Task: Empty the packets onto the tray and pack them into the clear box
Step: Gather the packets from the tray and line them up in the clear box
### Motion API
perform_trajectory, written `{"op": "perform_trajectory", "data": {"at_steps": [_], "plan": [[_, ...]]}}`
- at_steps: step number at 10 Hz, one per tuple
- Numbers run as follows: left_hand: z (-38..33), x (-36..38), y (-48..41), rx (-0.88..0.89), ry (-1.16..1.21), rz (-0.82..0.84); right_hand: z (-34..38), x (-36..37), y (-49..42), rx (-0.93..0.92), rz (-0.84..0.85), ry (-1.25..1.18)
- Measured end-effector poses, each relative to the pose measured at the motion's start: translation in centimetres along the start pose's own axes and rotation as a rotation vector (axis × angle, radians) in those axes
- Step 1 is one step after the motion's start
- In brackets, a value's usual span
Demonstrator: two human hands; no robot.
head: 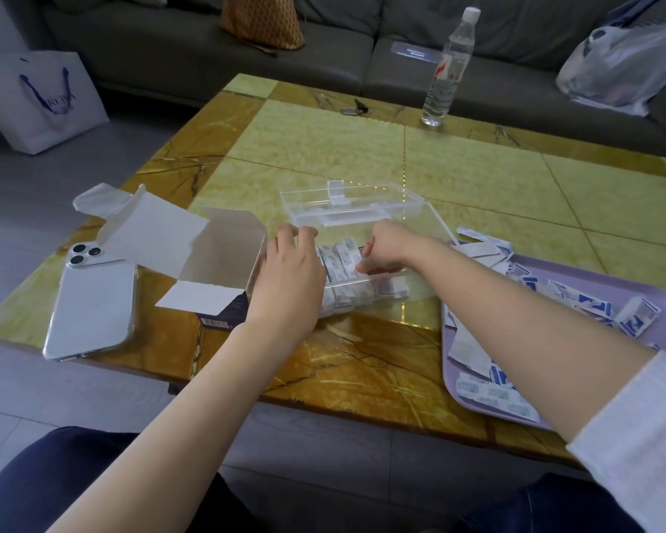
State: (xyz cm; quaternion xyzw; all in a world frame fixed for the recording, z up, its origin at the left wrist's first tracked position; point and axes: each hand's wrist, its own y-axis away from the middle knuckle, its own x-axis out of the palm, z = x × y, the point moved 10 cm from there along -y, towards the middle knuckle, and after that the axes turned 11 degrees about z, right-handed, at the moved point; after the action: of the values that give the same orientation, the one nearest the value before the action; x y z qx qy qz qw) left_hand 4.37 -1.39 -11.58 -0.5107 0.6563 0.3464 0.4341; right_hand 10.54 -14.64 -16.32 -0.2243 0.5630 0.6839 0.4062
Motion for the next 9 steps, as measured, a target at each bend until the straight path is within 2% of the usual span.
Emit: {"op": "perform_trajectory", "data": {"at_steps": [4,5,6,7,8,9], "plan": [[-0.1,-0.2,0.1,0.006,0.004,-0.023,0.1,0.1,0.2,0.007,0.038,0.004],[-0.1,0.0,0.0,0.002,-0.013,-0.015,-0.3,1.1,0.8,0.024,0.140,-0.057],[-0.1,-0.1,0.0,-0.003,0.006,-0.023,-0.3,1.1,0.8,0.022,0.135,-0.098],[0.3,0.0,-0.1,-0.017,-0.022,0.012,-0.4,-0.3,0.9,-0.037,0.020,-0.107],[0.0,0.5,-0.1,0.019,-0.001,0.055,-0.9,-0.6,1.0,-0.042,0.029,-0.076],[0.4,0.3,0.0,-0.001,0.043,0.087,-1.4,0.9,1.1,0.019,0.173,-0.024]]}}
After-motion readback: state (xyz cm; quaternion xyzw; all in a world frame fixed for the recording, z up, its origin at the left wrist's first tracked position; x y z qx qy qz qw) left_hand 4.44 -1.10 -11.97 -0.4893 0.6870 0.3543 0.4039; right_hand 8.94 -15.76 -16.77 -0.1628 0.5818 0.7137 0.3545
